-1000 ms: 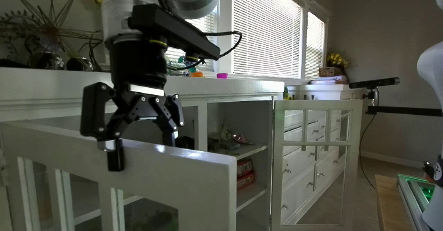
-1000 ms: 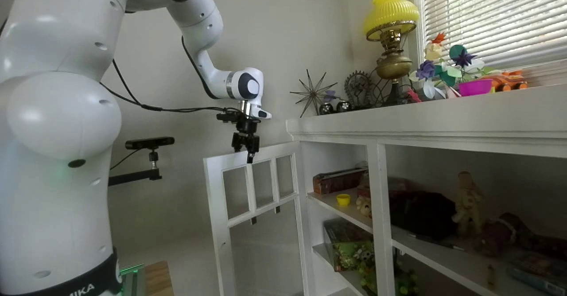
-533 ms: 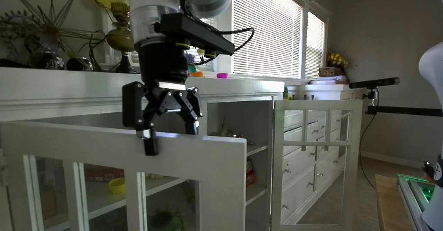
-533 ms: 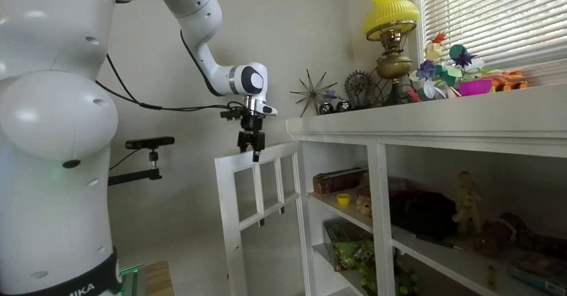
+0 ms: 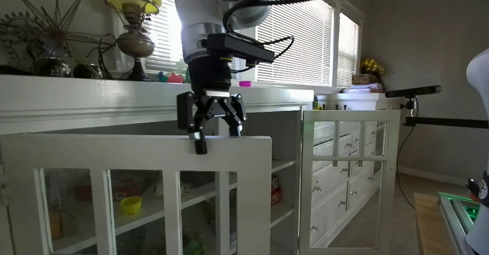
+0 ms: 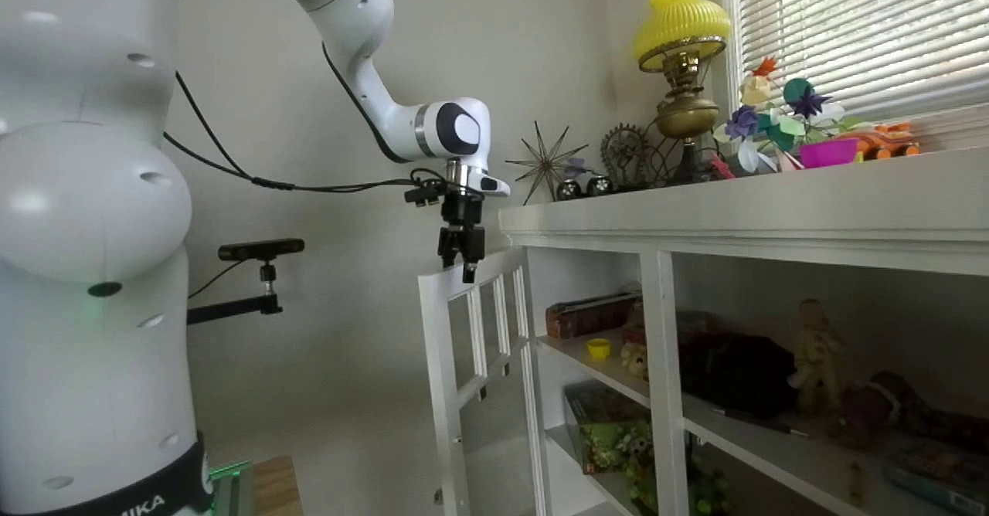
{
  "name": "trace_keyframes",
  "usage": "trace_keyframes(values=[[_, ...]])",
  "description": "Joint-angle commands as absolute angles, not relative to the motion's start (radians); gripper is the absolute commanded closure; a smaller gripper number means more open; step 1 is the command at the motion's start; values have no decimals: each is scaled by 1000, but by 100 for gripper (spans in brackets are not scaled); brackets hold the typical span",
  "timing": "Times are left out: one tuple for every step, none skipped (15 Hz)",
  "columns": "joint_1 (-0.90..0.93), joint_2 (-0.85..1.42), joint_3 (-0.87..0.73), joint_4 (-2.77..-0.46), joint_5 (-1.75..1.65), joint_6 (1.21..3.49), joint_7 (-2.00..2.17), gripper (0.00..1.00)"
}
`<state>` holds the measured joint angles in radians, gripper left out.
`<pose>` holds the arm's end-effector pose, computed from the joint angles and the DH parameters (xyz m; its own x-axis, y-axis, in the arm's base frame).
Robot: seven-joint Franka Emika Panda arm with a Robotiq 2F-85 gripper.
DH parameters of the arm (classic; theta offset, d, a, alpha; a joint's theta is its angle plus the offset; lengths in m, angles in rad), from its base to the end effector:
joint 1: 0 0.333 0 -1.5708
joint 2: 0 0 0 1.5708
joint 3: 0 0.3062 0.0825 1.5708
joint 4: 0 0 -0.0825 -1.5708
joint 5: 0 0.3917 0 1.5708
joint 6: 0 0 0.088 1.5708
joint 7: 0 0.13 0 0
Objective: Close the cabinet's left door
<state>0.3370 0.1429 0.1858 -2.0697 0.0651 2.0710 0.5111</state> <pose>0.4808 0.2818 0.3164 0.9867 -0.0233 -0.1608 -0.0235 -0.9997 0.0002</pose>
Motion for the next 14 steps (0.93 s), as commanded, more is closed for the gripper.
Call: trace_keyframes(values=[[287, 56, 174, -2162, 41, 2072, 515, 0], [272, 41, 169, -2178, 47, 2070, 506, 0], [259, 30, 165, -2191, 46, 2071, 501, 0], [245, 21, 160, -2205, 47, 2066, 488, 0], [232, 11, 156, -2216, 45, 2060, 468, 0], [220, 3, 152, -2228, 42, 2058, 455, 0], [209, -4, 148, -2239, 37, 2055, 431, 0], [199, -13, 144, -2247, 32, 2053, 419, 0], [189, -19, 141, -2254, 28, 2051, 404, 0], [180, -24, 137, -2258, 30, 2044, 389, 0], [172, -30, 135, -2265, 32, 2046, 379, 0], [164, -30, 131, -2269, 31, 2058, 375, 0], [156, -29, 127, -2274, 26, 2074, 382, 0], [150, -28, 124, -2276, 27, 2085, 387, 0]])
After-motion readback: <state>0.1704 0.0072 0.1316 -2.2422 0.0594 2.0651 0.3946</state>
